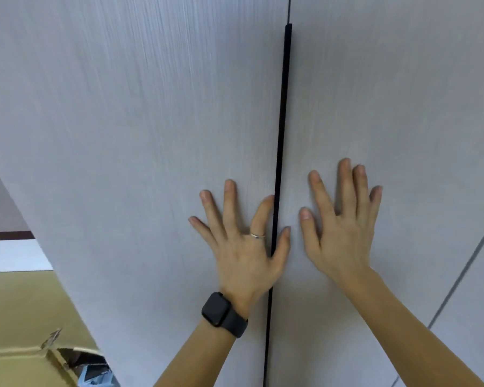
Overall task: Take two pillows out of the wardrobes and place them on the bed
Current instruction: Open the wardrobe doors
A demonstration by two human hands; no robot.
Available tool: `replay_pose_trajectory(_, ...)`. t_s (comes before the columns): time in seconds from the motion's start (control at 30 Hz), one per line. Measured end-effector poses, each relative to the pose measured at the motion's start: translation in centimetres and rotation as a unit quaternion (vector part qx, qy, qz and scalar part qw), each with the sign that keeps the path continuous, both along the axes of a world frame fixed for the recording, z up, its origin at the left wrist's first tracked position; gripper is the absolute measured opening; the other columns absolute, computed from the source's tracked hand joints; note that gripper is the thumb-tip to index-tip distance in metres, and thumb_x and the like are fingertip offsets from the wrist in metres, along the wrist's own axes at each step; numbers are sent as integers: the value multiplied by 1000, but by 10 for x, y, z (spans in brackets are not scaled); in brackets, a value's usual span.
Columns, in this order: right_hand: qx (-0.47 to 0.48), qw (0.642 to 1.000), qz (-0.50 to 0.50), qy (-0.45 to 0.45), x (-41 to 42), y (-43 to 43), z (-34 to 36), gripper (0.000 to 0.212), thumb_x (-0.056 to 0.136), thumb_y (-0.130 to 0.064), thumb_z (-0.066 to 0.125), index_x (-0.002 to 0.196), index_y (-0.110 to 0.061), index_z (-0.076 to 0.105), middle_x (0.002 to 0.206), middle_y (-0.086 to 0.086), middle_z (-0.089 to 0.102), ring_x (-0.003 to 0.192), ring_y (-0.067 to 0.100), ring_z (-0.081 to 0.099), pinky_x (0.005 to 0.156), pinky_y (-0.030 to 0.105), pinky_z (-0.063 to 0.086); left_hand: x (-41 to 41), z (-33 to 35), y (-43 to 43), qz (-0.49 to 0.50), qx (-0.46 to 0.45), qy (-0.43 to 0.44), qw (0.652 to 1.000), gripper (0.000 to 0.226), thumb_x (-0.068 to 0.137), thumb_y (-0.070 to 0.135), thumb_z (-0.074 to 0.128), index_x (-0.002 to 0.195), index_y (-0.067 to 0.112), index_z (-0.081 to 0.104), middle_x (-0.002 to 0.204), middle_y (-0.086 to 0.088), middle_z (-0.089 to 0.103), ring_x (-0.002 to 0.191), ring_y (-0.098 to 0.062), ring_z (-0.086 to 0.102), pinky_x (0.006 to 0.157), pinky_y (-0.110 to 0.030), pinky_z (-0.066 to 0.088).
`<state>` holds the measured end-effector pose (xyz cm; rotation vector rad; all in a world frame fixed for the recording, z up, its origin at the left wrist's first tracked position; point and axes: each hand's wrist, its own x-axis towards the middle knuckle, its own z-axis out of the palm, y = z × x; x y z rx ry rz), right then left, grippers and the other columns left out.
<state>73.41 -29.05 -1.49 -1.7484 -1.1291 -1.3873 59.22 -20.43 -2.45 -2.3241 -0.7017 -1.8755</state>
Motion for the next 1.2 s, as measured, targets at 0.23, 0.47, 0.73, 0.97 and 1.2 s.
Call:
replay_pose_trajectory(0.23,-13,999,26,-29,20,6,-8,61,101,-43,42,158,-32,26,167,8,13,155,29,10,119,63,12,8,-11,-1,99,-8,49,994,77,94,46,55,158,36,14,163,-22,10,149,-53,2,113,-74,4)
replay_pose_trajectory(0.47,0,998,60,-27,21,6,-9,61,100,-44,45,158,-33,28,168,6,14,156,25,12,121,58,9,1,-5,-18,111,-65,99,987,56,94,38,58,142,19,36,163,-27,10,150,-52,1,109,-76,20)
replay_pose_trajectory(0.73,6,998,56,-20,22,6,-8,61,100,-44,44,158,-34,27,166,5,20,155,23,15,121,55,10,-8,0,-42,76,-108,103,986,27,98,33,50,95,6,50,165,-26,3,151,-48,-9,110,-76,18)
replay_pose_trajectory(0.97,-22,998,60,-10,20,0,-7,60,103,-46,38,159,-34,20,168,4,14,155,24,9,121,57,9,-30,-2,-63,65,-122,91,986,21,97,25,58,97,5,53,167,-15,4,154,-37,-5,108,-68,35)
replay_pose_trajectory(1.2,-70,993,91,34,16,-9,-3,59,106,-44,31,160,-36,10,170,2,-2,156,21,-7,122,54,-5,-64,0,-104,58,-155,48,985,17,99,32,59,98,19,49,165,8,9,153,-25,21,100,-25,50)
